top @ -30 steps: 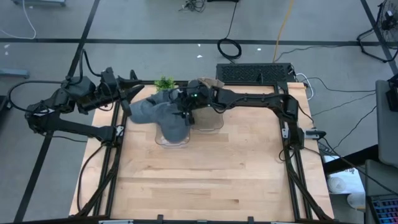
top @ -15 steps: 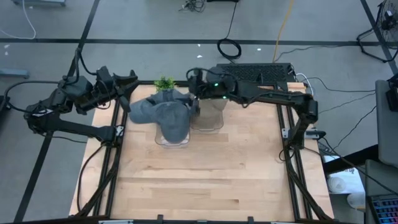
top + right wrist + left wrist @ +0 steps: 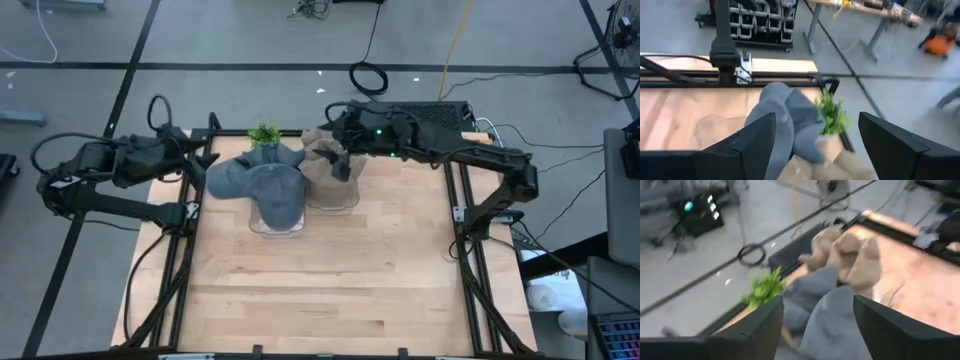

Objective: Pick & Place hat
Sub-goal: Put the blue cap into the left transparent bin

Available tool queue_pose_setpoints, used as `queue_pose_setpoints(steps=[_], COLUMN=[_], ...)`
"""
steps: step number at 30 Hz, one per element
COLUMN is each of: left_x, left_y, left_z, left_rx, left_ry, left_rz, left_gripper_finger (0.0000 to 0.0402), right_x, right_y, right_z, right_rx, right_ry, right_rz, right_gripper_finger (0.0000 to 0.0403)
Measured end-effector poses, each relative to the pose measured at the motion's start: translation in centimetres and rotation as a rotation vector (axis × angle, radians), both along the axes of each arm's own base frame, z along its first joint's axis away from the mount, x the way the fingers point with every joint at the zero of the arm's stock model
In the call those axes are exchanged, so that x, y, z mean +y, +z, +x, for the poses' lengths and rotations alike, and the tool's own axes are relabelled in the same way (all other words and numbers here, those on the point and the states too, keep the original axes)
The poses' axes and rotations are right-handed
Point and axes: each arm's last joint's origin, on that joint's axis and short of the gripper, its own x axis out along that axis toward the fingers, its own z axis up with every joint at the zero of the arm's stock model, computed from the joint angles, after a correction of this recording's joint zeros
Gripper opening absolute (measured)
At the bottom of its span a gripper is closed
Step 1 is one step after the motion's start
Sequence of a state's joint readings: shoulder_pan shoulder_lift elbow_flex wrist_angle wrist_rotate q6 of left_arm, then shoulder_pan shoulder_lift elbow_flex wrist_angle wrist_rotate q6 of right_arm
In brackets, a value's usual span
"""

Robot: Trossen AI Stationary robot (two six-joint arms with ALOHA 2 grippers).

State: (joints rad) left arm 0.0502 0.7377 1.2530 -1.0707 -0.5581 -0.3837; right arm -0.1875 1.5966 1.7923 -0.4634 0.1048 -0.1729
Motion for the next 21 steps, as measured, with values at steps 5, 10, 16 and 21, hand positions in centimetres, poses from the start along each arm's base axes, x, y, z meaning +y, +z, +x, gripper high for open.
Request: queue_pose_setpoints(steps=[5,10,16,21], left_x=[0.1,0.3,0.5,1.2], left_y=[-1.1,-1.7,-2.3,-3.2], left_z=[-1.0,-1.7,-2.2,-1.6], left_rx=[0.042,-0.020,-0.135,-0.019], left_ry=[0.162,0.352,0.584,0.710], left_rz=[-0.086,-0.202,-0.311,-0.373], left_gripper_finger=[0.0273,0.0275,0.0276,0.0276], right_x=[0.4,1.0,2.0,2.4], right_y=[0.8,1.7,2.2,2.4], right_z=[-1.6,-2.5,-3.1,-3.5], right_rx=[-0.007,-0.036,-0.041,-0.038], right_ry=[-0.035,-0.030,0.000,0.016], right_rz=[0.098,0.125,0.121,0.104], right_gripper_finger=[0.0265,0.0264,0.0264,0.0261])
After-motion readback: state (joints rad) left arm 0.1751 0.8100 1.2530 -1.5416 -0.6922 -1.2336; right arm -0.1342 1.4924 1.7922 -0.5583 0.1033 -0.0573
